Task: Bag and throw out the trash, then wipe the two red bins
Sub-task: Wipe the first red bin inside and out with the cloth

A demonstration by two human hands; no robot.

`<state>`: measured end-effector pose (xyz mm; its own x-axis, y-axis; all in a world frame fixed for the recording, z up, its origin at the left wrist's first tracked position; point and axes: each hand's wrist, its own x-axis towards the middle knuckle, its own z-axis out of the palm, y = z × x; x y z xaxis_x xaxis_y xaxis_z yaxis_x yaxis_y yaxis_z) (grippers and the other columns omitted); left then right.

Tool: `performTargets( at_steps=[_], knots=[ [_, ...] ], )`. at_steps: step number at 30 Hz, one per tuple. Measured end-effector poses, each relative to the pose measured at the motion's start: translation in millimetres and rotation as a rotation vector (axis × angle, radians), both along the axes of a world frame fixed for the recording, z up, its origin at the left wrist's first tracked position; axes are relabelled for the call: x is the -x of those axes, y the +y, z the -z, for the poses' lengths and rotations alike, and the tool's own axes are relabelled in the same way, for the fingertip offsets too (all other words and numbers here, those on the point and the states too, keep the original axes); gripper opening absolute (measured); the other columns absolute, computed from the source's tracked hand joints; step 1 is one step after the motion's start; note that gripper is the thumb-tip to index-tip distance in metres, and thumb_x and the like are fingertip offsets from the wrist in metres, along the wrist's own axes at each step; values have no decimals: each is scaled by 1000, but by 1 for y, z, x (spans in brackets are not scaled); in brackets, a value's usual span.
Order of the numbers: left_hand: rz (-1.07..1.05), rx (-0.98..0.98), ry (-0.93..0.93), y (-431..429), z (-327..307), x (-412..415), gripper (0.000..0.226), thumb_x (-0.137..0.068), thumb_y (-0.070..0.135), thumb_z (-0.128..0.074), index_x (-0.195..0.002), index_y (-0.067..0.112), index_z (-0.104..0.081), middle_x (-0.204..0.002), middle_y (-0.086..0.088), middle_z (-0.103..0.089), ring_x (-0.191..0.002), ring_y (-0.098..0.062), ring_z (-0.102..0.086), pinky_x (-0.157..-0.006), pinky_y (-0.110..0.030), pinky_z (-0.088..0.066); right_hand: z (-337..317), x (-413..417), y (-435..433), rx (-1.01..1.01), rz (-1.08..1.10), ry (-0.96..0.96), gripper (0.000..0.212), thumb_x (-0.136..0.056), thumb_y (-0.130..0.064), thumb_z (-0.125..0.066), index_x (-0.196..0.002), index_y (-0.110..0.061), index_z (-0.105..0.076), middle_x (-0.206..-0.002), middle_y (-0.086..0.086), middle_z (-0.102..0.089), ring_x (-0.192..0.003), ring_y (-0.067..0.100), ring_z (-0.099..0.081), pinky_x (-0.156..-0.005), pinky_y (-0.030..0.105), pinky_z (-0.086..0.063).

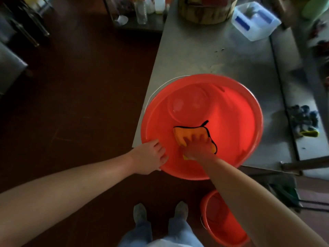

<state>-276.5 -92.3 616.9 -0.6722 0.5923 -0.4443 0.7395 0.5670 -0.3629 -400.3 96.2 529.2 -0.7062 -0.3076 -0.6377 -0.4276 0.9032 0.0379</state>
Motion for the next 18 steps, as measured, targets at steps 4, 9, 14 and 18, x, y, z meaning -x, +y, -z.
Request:
performTargets(
  at_steps=[4, 9, 14, 18],
  knots=[
    [11, -73, 25, 4, 1, -3, 58, -105, 51, -33, -142, 9, -49, -133, -23, -57, -116, -40, -57, -109, -53, -33, -14, -40, 19, 12, -5, 32, 66, -98, -67, -21, -158, -43, -16, -169, 1, -11, -154, 41, -5, -118, 62, -9],
    [65, -68, 62, 5, 1, -2, 58, -105, 52, -34, -139, 10, -52, -130, -23, -59, -115, -40, -58, -109, -53, -35, -31, -80, 38, 12, 43, 13, 68, -94, -71, -23, -156, -47, -14, -169, -3, -7, -154, 39, -1, -117, 61, -6],
    [72, -75, 71, 2, 6, 0, 56, -104, 52, -36, -138, 9, -52, -129, -23, -59, -115, -39, -58, -109, -52, -34, -39, -89, 39, -6, 62, 4, 67, -95, -71, -23, -157, -47, -13, -169, -3, -5, -153, 39, 2, -118, 61, -8],
    [43, -87, 68, 0, 9, -2, 56, -105, 49, -36, -140, 8, -51, -130, -22, -59, -115, -39, -58, -107, -49, -37, -37, -78, 28, -31, 69, -26, 67, -96, -69, -21, -158, -45, -11, -169, -2, -3, -154, 40, 3, -118, 62, -7]
  ],
)
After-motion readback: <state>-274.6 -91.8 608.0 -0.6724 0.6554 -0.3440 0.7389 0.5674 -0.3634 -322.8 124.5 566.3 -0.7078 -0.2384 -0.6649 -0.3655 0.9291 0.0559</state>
